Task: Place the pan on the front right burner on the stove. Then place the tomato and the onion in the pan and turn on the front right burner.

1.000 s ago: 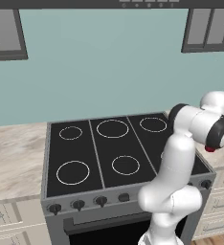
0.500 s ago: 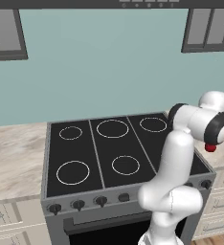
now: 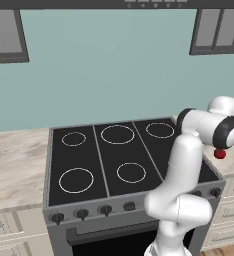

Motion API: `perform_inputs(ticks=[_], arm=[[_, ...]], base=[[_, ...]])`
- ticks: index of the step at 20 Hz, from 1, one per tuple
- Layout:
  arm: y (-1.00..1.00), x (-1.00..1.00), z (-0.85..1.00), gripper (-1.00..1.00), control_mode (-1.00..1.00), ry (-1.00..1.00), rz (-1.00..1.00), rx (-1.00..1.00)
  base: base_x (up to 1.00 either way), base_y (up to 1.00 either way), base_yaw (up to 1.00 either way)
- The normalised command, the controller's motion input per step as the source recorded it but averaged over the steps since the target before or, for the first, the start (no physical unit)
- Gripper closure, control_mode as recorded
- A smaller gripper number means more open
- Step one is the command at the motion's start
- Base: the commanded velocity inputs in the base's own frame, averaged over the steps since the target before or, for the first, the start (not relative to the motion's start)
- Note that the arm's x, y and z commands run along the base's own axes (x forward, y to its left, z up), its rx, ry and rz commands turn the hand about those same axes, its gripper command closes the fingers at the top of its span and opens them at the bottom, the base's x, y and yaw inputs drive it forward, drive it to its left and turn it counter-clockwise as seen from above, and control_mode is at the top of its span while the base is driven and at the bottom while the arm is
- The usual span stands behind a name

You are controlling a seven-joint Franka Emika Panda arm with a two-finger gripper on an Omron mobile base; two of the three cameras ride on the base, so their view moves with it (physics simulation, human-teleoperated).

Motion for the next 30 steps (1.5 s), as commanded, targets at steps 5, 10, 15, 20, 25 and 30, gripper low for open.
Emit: perform_inputs(ticks=[5,10,15,20,25,30], arm=[[-0.12,0.00,-0.13,-1.00,-1.00,0.00,0.06,0.00],[-0.09,0.10,-0.09,-1.00,-1.00,0.00,0.04,0.00],[-0.06,0.13,-0.11,-1.00,-1.00,0.00,0.04,0.00],[-0.04,0.14,-0.15,-1.00,-1.00,0.00,0.03,0.00],[-0.04,0.17,-0.13,-1.00,-1.00,0.00,0.01,0.00],[-0.09,0.13,-0.10,-1.00,-1.00,0.00,0.00,0.00]], base=[[0.00,0.00,0.00],[0.00,0.00,0.00],[0.00,0.00,0.00],[0.00,0.00,0.00],[0.00,0.00,0.00],[0.00,0.00,0.00]])
